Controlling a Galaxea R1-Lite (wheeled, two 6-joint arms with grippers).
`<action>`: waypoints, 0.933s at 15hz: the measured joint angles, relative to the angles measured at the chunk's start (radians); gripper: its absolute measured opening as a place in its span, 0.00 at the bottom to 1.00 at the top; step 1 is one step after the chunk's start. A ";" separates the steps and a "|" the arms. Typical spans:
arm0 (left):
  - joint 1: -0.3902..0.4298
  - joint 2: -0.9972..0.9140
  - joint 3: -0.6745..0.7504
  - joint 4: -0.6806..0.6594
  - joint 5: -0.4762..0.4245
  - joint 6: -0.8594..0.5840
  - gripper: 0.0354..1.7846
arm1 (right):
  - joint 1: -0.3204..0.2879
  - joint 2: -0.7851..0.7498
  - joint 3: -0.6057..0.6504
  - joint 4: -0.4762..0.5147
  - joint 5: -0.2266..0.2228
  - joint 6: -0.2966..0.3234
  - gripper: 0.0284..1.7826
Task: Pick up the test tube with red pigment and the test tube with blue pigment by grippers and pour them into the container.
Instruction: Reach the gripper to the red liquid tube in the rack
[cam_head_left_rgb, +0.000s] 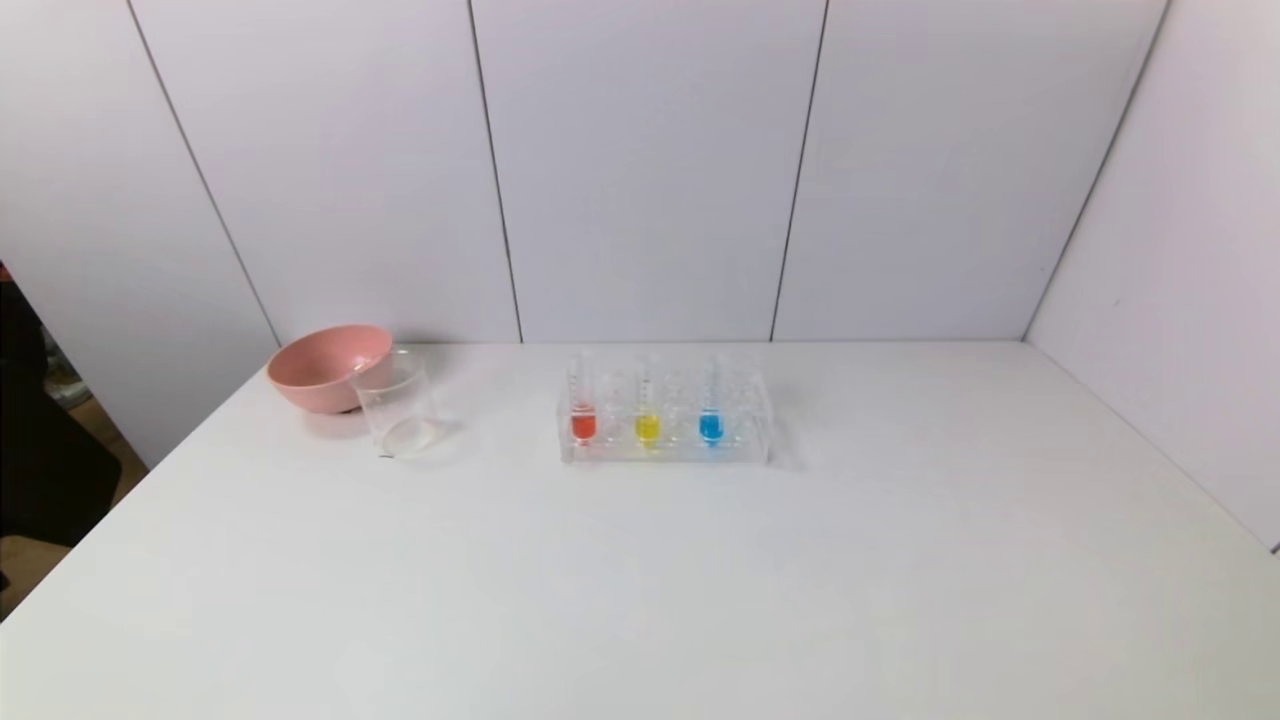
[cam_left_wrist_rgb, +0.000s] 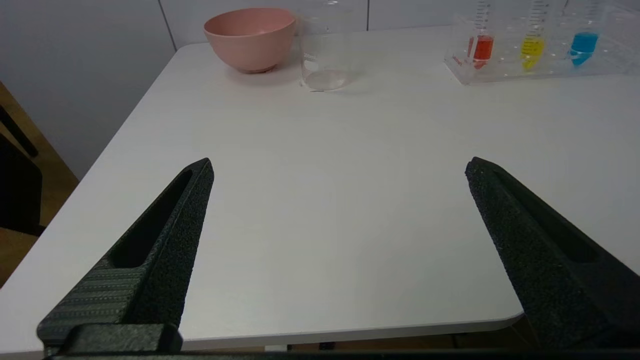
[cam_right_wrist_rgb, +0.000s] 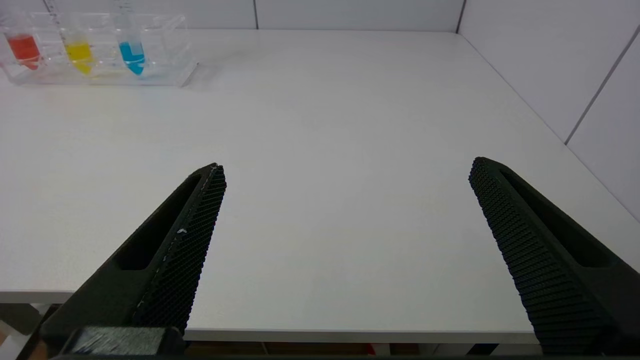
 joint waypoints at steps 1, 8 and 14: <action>0.000 0.015 -0.045 0.018 -0.007 0.000 0.99 | 0.000 0.000 0.000 0.000 0.000 0.000 1.00; 0.000 0.309 -0.412 0.030 -0.111 -0.002 0.99 | 0.000 0.000 0.000 0.000 0.000 0.000 1.00; -0.001 0.655 -0.590 -0.124 -0.200 -0.005 0.99 | 0.000 0.000 0.000 0.000 0.000 0.000 1.00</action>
